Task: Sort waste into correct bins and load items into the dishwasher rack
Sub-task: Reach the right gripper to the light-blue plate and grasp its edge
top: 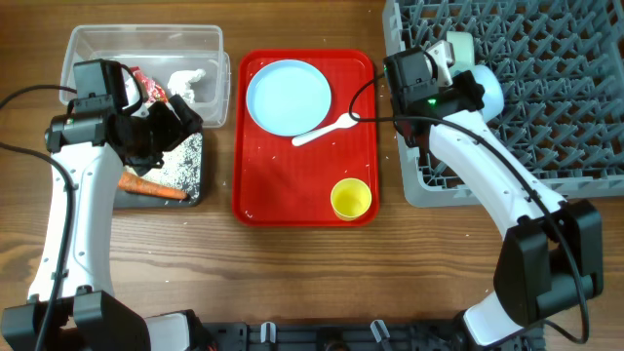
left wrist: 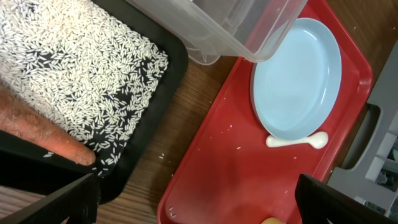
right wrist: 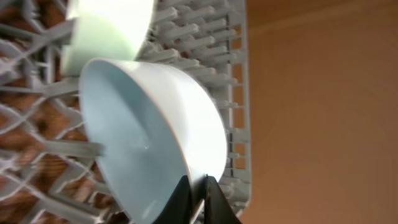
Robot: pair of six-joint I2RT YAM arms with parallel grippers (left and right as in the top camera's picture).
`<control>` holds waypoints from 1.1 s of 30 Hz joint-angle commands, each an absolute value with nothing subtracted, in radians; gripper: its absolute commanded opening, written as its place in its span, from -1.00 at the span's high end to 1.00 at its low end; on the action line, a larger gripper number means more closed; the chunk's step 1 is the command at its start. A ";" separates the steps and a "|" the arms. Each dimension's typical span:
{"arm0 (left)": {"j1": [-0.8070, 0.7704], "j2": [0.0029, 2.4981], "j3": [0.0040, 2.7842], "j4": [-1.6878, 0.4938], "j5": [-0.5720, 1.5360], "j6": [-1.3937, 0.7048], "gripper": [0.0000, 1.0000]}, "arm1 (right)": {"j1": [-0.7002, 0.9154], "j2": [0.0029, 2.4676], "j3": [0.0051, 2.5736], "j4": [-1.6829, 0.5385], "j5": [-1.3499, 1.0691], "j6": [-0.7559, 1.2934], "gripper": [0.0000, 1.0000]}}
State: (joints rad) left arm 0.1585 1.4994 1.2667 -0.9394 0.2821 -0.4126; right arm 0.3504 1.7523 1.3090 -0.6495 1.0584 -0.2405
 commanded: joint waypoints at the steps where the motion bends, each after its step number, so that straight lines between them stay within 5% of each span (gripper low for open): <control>1: 0.160 1.479 1.266 -0.939 0.276 -0.397 -1.00 | 0.373 1.773 1.316 -0.648 0.963 -0.236 0.16; 3: 0.160 1.479 1.266 -0.939 0.276 -0.397 -1.00 | 0.373 1.773 1.316 -0.648 0.963 -0.235 -0.91; 4: 0.160 1.479 1.266 -0.939 0.276 -0.397 -1.00 | 0.373 1.773 1.316 -0.648 0.963 -0.225 -1.00; 16: 0.160 1.479 1.266 -0.939 0.276 -0.397 -1.00 | 0.374 1.628 1.317 -0.643 0.725 -0.172 -1.00; 24: 0.160 1.479 1.266 -0.939 0.276 -0.397 -1.00 | 0.374 1.408 1.317 -0.518 -0.188 0.159 -1.00; 33: 0.160 1.479 1.266 -0.939 0.276 -0.397 -1.00 | 0.374 1.668 1.318 -0.229 -0.085 0.427 -0.99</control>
